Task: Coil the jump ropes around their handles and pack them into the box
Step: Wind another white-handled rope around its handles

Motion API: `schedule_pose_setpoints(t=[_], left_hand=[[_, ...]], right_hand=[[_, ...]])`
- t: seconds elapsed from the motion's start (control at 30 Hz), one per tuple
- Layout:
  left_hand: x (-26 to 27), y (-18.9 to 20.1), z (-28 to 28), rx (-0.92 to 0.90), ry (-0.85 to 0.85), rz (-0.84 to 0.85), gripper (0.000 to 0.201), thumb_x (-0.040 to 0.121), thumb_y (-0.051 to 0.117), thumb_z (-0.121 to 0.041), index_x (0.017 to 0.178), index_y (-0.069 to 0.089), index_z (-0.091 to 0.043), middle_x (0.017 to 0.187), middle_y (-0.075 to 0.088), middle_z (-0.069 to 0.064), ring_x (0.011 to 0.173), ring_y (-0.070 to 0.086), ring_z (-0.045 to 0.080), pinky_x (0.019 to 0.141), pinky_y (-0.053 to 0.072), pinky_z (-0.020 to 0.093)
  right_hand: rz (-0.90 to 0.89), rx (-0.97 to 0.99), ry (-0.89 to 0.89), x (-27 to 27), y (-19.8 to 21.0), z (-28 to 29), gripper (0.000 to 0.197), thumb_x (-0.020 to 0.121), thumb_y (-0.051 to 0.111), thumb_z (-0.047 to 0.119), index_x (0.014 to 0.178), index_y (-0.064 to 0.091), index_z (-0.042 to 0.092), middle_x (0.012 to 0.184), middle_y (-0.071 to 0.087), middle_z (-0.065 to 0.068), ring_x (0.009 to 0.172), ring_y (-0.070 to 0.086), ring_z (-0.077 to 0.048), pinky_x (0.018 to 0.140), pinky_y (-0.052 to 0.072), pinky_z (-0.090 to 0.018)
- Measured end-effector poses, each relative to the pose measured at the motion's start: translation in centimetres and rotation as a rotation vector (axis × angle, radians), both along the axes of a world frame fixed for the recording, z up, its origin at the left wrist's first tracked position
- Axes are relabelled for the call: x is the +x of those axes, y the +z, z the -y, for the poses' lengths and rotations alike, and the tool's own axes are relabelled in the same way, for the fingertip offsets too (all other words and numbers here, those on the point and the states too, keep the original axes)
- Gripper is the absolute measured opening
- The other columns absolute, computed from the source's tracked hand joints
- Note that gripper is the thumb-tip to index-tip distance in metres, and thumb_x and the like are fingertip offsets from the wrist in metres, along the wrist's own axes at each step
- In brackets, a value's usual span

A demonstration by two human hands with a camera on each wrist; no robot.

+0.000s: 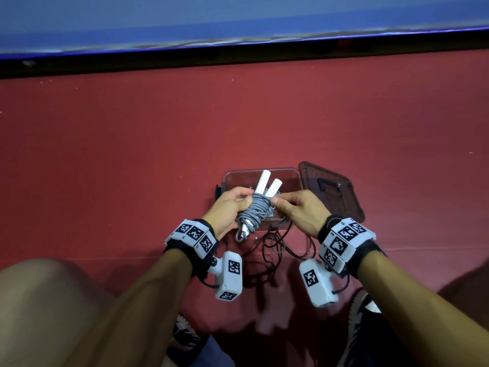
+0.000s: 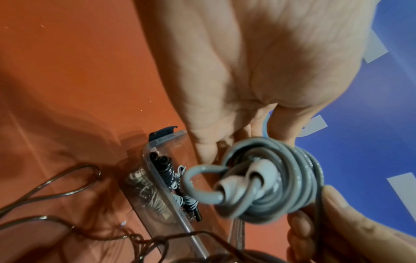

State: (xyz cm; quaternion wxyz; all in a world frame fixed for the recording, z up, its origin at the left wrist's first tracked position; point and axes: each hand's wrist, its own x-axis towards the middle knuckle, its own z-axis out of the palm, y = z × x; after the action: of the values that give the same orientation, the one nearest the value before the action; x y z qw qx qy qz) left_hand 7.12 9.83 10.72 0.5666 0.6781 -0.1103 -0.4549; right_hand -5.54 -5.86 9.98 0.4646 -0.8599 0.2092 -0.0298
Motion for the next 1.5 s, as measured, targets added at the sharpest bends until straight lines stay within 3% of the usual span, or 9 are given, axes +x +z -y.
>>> schedule_pose_setpoints(t=[0.17,0.3,0.5,0.67,0.77,0.87,1.1,1.33,1.5], left_hand=[[-0.1,-0.1,-0.1,-0.002,-0.006,-0.017,0.019,0.103,0.055,-0.01,0.121,0.055,-0.003,0.114,0.066,0.017,0.086,0.07,0.02,0.069,0.061,0.037],[-0.4,-0.3,-0.2,0.016,-0.1,0.058,0.048,0.086,0.08,-0.016,0.123,0.052,-0.006,0.107,0.077,0.01,0.1,0.073,0.025,0.092,0.057,0.043],[-0.1,-0.3,-0.3,-0.038,-0.044,0.05,0.047,0.084,0.079,-0.018,0.121,0.057,0.003,0.106,0.076,0.018,0.101,0.072,0.032,0.096,0.055,0.046],[-0.1,-0.1,-0.2,-0.085,-0.009,-0.029,0.033,0.096,0.064,-0.006,0.124,0.055,0.01,0.113,0.069,0.03,0.099,0.068,0.035,0.082,0.059,0.044],[-0.1,0.0,-0.1,-0.104,0.017,-0.045,0.037,0.096,0.065,-0.004,0.128,0.052,0.008,0.12,0.065,0.034,0.098,0.069,0.036,0.068,0.062,0.037],[-0.1,0.2,-0.2,-0.108,0.029,-0.04,0.033,0.095,0.066,-0.004,0.124,0.053,0.0,0.12,0.064,0.032,0.096,0.07,0.037,0.072,0.063,0.042],[0.4,-0.1,-0.5,-0.05,-0.065,0.263,0.027,0.094,0.072,-0.02,0.12,0.069,-0.017,0.101,0.078,0.006,0.096,0.074,0.021,0.097,0.056,0.039],[0.3,-0.6,-0.7,-0.033,-0.15,0.234,0.023,0.098,0.067,-0.024,0.12,0.068,-0.028,0.112,0.076,0.007,0.107,0.071,0.022,0.105,0.051,0.049],[0.4,-0.8,-0.8,0.005,-0.232,0.222,0.072,0.077,0.088,-0.016,0.142,0.057,-0.025,0.124,0.071,0.001,0.112,0.069,0.013,0.104,0.052,0.033]], right_hand=[[-0.04,-0.048,-0.014,-0.1,0.2,-0.6,0.03,0.103,0.049,0.041,0.097,0.076,0.028,0.069,0.065,0.01,0.067,0.057,-0.003,0.066,0.041,-0.024],[-0.019,-0.05,-0.049,0.0,0.4,-0.4,0.029,0.099,0.055,0.042,0.096,0.078,0.024,0.071,0.069,0.01,0.071,0.061,-0.007,0.069,0.047,-0.028],[0.017,-0.006,-0.05,-0.2,-0.3,0.0,0.027,0.099,0.055,0.043,0.096,0.077,0.029,0.089,0.075,0.002,0.087,0.068,-0.016,0.086,0.053,-0.037],[0.018,0.142,-0.027,-0.1,0.8,-0.8,0.029,0.104,0.049,0.032,0.088,0.073,0.029,0.083,0.066,0.02,0.079,0.06,0.008,0.075,0.04,-0.008],[0.03,0.197,-0.034,-0.2,1.1,-1.1,0.036,0.105,0.047,0.031,0.076,0.067,0.035,0.077,0.066,0.02,0.07,0.058,0.015,0.069,0.038,-0.005],[0.056,0.194,0.011,-0.3,1.2,-1.1,0.033,0.103,0.052,0.021,0.08,0.067,0.039,0.082,0.065,0.02,0.072,0.057,0.017,0.071,0.038,-0.001],[0.102,0.317,-0.044,-0.7,0.9,-1.2,0.024,0.097,0.062,0.01,0.085,0.076,0.027,0.078,0.075,0.015,0.073,0.068,0.002,0.07,0.049,-0.011],[0.078,0.359,-0.122,-0.4,0.1,-1.0,0.012,0.086,0.076,0.014,0.097,0.08,0.012,0.088,0.078,-0.002,0.085,0.075,-0.018,0.089,0.058,-0.034],[0.076,0.328,-0.109,-0.3,-0.1,-0.6,0.017,0.084,0.078,0.031,0.096,0.081,0.018,0.09,0.079,0.002,0.09,0.075,-0.016,0.094,0.056,-0.043]])
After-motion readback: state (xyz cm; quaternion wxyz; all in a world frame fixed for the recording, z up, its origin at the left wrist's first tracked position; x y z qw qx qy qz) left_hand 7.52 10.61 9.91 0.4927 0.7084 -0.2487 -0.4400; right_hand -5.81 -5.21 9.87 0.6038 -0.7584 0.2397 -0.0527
